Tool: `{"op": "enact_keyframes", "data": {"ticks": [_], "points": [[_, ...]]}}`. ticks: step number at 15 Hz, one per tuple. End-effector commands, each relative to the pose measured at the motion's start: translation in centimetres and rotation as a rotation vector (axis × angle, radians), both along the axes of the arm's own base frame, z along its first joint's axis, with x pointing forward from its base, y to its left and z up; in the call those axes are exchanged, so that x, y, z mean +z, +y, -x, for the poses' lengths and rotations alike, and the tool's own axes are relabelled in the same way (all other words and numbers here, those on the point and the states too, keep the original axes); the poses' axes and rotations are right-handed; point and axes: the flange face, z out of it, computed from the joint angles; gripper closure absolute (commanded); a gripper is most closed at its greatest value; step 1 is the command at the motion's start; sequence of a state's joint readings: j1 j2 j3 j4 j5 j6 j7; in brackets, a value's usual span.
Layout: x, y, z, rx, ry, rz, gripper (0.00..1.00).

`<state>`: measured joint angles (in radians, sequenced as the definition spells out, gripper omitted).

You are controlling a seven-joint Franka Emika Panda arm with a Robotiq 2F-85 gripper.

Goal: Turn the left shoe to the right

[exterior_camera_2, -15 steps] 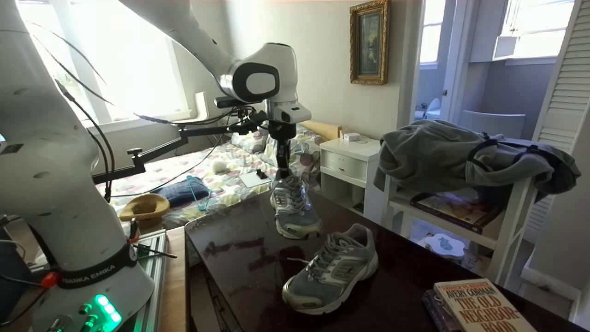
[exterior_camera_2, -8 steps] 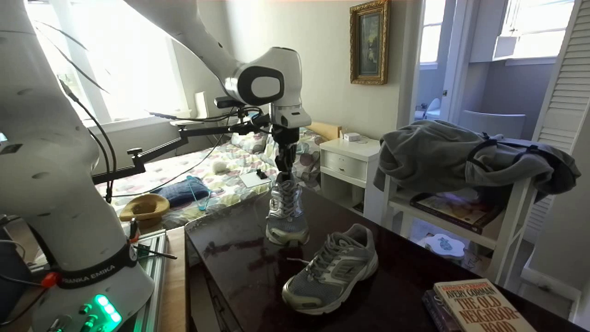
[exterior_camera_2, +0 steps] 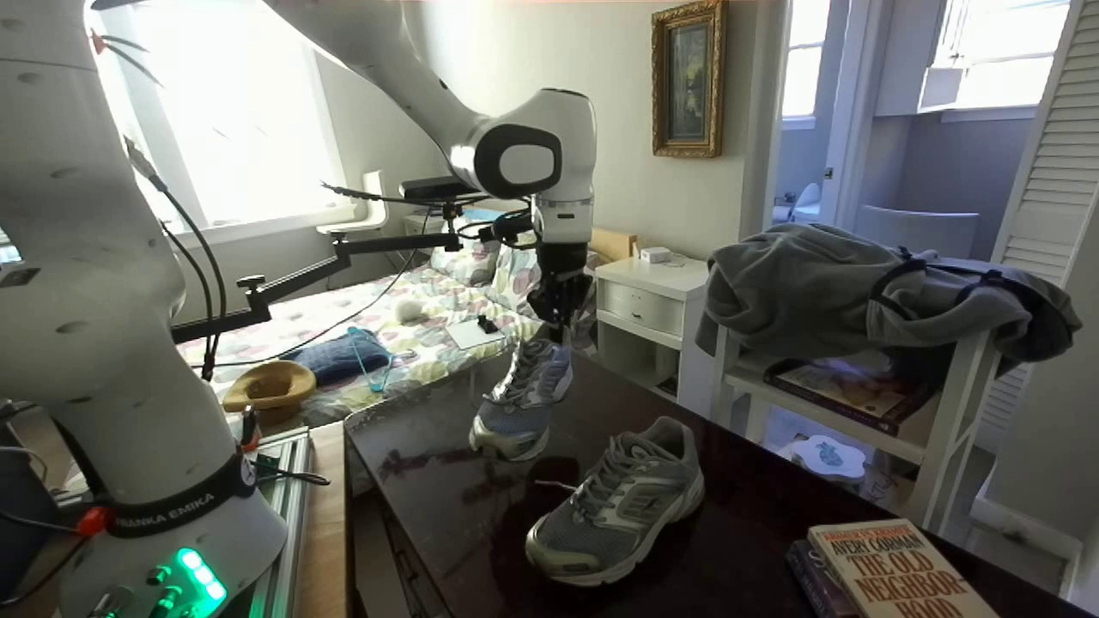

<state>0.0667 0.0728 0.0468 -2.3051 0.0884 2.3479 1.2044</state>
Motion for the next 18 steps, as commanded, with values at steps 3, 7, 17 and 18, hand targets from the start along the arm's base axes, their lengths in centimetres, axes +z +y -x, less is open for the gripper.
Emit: {"op": "enact_keyframes", "data": {"ticks": [3,7,17,18], "points": [[-1.9,-1.7,-2.0,-0.304,0.045,0.005,0.97],[-4.1,-2.3,-2.2,-0.517,0.06,0.009,0.97],[-4.5,-4.8,-3.0,-0.76,-0.188,-0.048,0.97],[-4.6,-5.1,-2.8,-0.746,-0.194,-0.033,0.97]]}}
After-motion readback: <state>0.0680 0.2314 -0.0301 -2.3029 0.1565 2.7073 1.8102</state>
